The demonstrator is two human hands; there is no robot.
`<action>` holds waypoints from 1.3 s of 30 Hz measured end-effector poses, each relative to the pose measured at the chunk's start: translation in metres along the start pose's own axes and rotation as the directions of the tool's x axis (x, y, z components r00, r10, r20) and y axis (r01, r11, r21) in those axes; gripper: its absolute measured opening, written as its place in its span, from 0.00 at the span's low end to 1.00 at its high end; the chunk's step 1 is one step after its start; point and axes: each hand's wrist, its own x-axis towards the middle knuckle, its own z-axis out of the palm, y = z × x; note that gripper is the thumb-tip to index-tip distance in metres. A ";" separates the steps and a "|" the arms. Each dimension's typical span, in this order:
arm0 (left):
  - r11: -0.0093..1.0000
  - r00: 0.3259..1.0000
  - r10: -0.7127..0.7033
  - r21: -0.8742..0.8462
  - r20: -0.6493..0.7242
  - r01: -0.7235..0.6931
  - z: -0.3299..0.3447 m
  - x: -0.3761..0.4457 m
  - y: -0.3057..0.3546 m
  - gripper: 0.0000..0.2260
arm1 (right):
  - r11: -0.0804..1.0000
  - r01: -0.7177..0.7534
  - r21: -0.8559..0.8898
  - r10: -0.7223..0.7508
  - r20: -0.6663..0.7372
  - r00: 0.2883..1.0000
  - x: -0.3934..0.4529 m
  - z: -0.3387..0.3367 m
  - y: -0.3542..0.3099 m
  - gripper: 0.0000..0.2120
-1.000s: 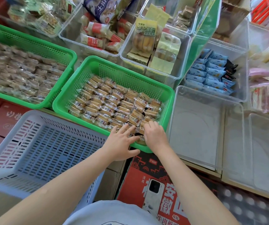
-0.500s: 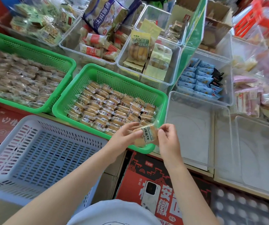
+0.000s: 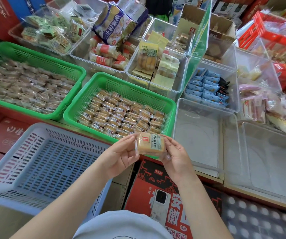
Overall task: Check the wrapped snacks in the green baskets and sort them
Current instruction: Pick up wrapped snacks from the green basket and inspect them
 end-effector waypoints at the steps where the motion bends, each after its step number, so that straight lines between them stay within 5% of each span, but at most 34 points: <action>1: 1.000 0.999 0.017 -0.013 -0.030 -0.017 -0.002 -0.003 0.000 0.16 | 1.000 0.010 -0.012 -0.010 -0.023 1.000 -0.002 0.001 0.001 0.09; 9: 0.946 0.996 0.082 0.318 -0.034 -0.067 -0.001 -0.021 0.001 0.13 | 0.945 0.082 -0.316 -0.100 -0.042 0.994 -0.019 0.000 0.014 0.12; 17: 0.941 0.986 0.158 0.312 -0.055 -0.134 -0.005 -0.035 0.001 0.12 | 0.932 0.104 -0.348 -0.157 -0.129 0.979 -0.027 0.010 0.022 0.08; 23: 0.923 0.987 0.154 0.364 -0.046 -0.127 -0.010 -0.045 0.000 0.16 | 0.697 0.166 -0.698 -0.348 -0.126 0.929 -0.032 0.008 0.032 0.10; 29: 0.856 0.948 0.280 0.488 -0.153 -0.174 -0.007 -0.051 0.002 0.09 | 0.358 0.336 -0.871 -0.591 0.067 0.804 -0.036 0.010 0.037 0.10; 39: 0.829 0.936 0.247 0.555 -0.250 -0.070 -0.011 -0.048 0.002 0.08 | 0.283 0.432 -0.856 -0.686 0.134 0.715 -0.040 0.017 0.043 0.08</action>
